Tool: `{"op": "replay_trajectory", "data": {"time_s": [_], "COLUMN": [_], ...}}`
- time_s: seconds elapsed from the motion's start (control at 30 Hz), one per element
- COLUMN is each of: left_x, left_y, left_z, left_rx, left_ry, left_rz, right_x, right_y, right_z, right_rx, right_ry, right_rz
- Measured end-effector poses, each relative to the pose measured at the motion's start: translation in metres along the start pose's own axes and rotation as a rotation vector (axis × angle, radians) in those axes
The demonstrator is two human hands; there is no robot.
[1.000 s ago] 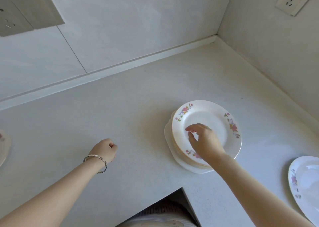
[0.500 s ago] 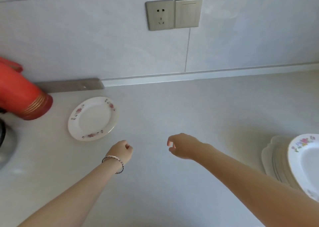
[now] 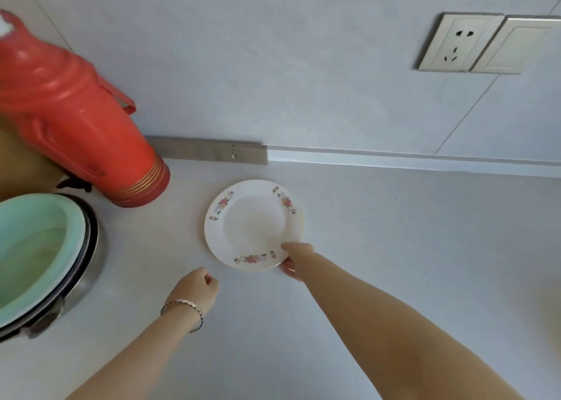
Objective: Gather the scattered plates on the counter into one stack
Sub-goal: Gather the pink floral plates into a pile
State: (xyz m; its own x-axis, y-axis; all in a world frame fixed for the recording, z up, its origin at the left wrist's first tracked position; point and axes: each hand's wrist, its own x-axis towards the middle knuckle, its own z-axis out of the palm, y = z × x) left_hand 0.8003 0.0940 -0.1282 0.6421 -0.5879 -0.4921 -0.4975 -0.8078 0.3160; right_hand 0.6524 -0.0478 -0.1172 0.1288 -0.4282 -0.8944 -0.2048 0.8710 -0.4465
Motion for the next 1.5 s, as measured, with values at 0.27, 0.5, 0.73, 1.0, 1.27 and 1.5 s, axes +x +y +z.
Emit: {"op": "replay_trajectory", "data": {"time_s": [0.27,0.5,0.73,1.0,1.27,1.5], "left_x": [0.014,-0.005,-0.045,-0.144,-0.260,-0.291], "left_y": [-0.002,0.028,0.134,0.291,0.400,0.444], "left_z": [0.013,0.032,0.066,0.149,0.248,0.278], "left_rx": [-0.038,0.005,0.112,0.201,0.302,0.335], "left_ry": [-0.071,-0.112,-0.127,-0.177,-0.199,-0.195], "left_rz": [0.013,0.099,0.331,0.600,0.740,0.734], "right_x": [0.009,-0.037,-0.105,-0.176,-0.227,-0.215], "right_y": [-0.002,-0.004,0.013,0.085,0.168,0.211], "right_z": [-0.007,-0.132,-0.294,-0.486,-0.657,-0.695], "right_rx": [0.185,0.219,0.313,0.535,0.569,0.683], "right_ry": [0.024,0.008,0.170,0.372,0.640,0.634], "right_rz": [-0.105,-0.287,-0.444,-0.505,-0.518,-0.391]}}
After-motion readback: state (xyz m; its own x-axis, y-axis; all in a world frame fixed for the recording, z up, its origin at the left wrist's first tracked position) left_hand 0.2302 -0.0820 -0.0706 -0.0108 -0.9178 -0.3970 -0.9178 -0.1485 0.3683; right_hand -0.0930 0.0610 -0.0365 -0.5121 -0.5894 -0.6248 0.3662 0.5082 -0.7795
